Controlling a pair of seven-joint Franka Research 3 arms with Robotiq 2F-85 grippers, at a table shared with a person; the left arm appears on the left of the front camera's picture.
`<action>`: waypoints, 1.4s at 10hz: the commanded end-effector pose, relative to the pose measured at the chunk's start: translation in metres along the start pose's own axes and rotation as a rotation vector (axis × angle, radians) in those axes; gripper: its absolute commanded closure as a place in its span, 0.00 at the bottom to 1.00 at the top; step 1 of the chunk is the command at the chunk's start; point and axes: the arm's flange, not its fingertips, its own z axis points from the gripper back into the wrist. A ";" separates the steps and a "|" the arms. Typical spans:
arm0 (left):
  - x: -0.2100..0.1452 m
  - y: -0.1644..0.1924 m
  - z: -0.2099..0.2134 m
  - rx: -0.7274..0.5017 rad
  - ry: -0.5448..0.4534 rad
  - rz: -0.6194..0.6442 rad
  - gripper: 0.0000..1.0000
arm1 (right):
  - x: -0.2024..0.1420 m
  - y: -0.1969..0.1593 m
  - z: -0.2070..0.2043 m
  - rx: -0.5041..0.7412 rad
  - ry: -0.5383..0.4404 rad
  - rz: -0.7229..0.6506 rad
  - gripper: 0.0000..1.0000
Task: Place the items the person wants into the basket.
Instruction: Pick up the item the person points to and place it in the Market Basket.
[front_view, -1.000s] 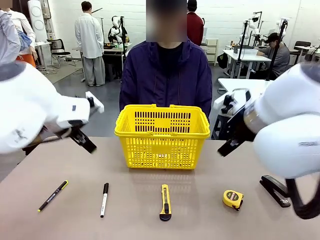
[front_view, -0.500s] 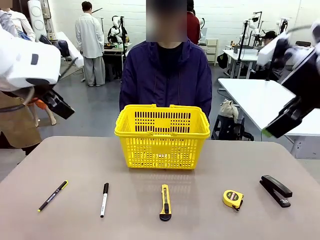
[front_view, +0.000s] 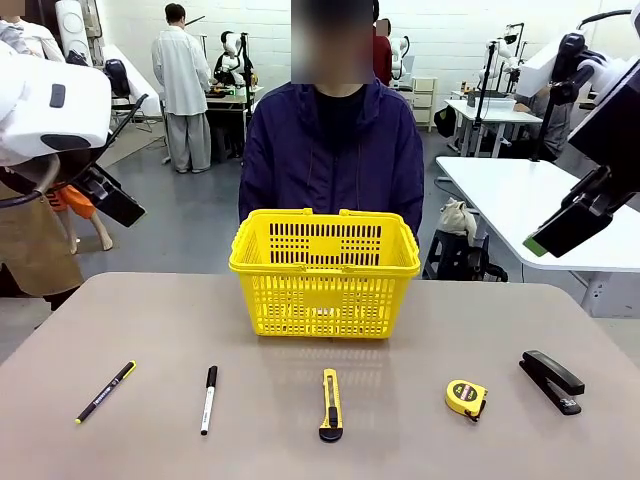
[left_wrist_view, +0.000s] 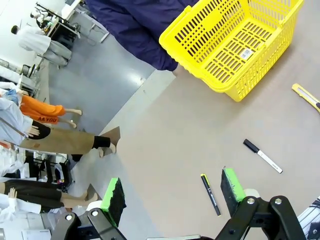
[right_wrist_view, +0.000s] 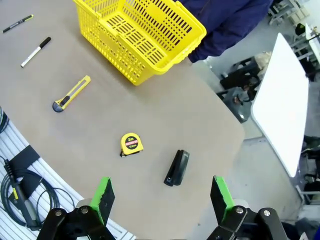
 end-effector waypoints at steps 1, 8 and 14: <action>0.000 -0.002 -0.001 0.009 -0.001 -0.011 0.00 | -0.003 0.000 -0.001 0.000 0.001 0.001 0.00; -0.060 0.152 -0.014 -0.708 -0.064 0.356 0.00 | -0.089 -0.136 -0.057 0.617 -0.308 -0.139 0.00; -0.190 0.265 0.010 -0.765 -0.123 0.383 0.00 | -0.239 -0.202 -0.037 0.680 -0.540 -0.396 0.00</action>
